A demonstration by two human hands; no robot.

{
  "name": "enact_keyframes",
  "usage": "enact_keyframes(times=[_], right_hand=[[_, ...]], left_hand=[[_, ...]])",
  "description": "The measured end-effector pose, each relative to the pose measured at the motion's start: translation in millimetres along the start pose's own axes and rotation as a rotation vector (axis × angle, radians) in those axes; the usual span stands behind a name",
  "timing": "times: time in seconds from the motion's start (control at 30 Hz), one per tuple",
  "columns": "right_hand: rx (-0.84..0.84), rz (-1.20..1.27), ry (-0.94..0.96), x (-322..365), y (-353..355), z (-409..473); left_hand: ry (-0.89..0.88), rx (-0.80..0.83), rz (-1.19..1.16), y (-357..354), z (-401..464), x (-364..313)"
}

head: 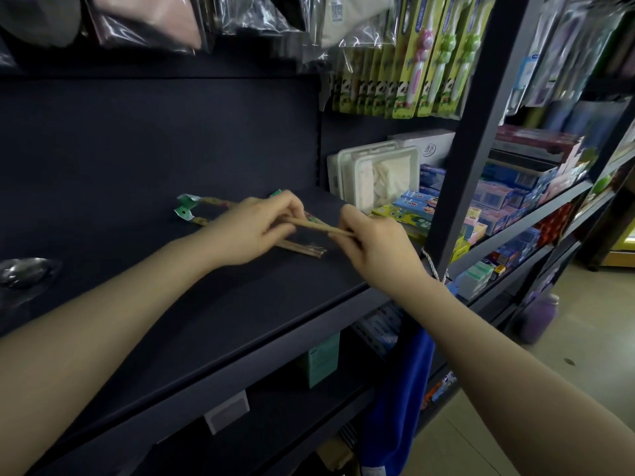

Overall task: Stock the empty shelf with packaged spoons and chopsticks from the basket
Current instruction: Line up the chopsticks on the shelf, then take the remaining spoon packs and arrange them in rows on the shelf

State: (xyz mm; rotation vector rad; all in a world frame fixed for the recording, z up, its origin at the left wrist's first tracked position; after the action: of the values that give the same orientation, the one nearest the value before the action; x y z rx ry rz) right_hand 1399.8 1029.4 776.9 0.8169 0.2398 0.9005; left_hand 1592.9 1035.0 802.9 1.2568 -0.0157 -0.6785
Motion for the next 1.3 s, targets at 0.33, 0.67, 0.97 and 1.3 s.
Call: enact_keyframes(times=[0.33, 0.67, 0.97, 1.3], right_hand=[[0.118, -0.567, 0.132, -23.7, -16.3, 11.1], [0.257, -0.443, 0.34, -51.0, -33.0, 3.6], [0.282, 0.016, 0.182, -31.8, -23.8, -11.7], [0.538, 0.553, 0.781, 232.2, -65.7, -112.0]], left_hand=[[0.175, -0.118, 0.429, -13.8, 12.3, 12.0], [0.631, 0.136, 0.164, -54.6, 5.9, 13.0], [0.52, -0.076, 0.124, -35.4, -48.8, -39.9], [0.766, -0.286, 0.225, -44.9, -367.5, -107.2]])
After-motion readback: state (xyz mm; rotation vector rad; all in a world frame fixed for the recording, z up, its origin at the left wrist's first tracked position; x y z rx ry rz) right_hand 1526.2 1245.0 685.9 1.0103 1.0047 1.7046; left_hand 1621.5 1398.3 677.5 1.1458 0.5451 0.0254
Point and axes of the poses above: each hand's wrist, its own z-axis towards the middle knuckle, its own y-axis out of the back of the hand, x = y × z, the point moved 1 cm from there along z, towards the middle knuckle, and after that the axes turned 4 degrees about y, right-handed, at the moved point
